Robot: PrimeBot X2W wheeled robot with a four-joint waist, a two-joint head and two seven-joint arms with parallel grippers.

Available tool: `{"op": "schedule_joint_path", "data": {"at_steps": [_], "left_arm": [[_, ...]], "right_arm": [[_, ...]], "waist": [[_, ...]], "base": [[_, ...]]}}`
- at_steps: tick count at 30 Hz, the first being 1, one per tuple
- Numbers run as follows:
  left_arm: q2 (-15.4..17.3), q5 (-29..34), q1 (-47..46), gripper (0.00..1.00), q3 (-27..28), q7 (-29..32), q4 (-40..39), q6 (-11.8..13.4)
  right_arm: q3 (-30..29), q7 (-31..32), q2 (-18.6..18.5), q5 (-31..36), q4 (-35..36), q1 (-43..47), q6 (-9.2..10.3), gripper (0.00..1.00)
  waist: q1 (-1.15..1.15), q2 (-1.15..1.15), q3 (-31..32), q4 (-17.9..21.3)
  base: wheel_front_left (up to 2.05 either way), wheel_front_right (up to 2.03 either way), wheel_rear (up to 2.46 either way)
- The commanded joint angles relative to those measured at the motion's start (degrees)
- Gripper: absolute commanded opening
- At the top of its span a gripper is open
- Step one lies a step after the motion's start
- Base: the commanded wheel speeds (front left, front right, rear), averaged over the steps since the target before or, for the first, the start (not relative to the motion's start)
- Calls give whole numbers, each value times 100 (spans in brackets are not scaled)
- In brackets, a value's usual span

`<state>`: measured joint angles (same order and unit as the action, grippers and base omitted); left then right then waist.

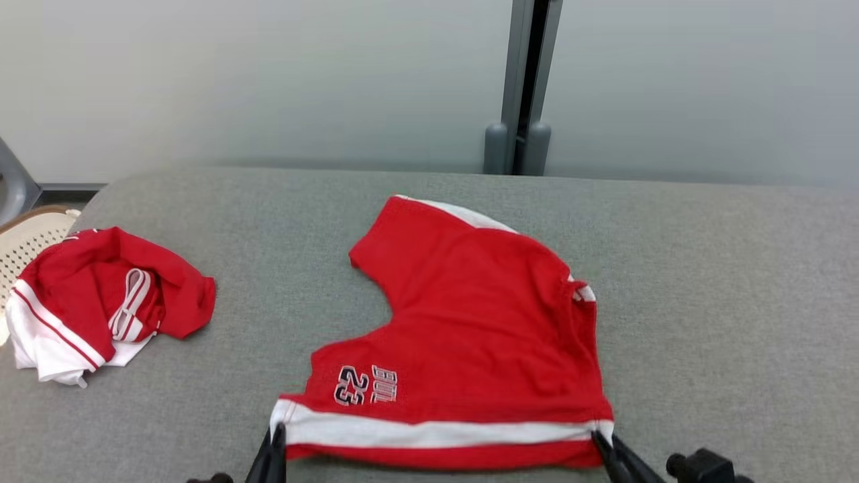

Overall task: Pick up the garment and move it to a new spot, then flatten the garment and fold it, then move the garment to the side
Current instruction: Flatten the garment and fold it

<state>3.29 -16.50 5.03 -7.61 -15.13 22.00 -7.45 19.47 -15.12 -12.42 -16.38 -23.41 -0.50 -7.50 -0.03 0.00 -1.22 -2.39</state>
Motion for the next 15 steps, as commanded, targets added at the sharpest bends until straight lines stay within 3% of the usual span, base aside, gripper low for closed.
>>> {"op": "schedule_joint_path", "data": {"at_steps": [1,8,15], "left_arm": [[4,38,101,0,20,-2,-13,-1],[-2,73,502,0,-22,-3,-180,-1],[33,67,-407,0,-175,-2,-546,-2]], "right_arm": [[36,-3,-37,-35,33,144,2,0],[217,-3,-180,-179,128,643,2,0],[-132,-3,19,-536,329,116,2,0]], "waist": [[3,0,110,89],[3,0,229,144],[3,0,-72,280]], "base": [[0,0,0],[0,0,0],[0,0,0]]}}
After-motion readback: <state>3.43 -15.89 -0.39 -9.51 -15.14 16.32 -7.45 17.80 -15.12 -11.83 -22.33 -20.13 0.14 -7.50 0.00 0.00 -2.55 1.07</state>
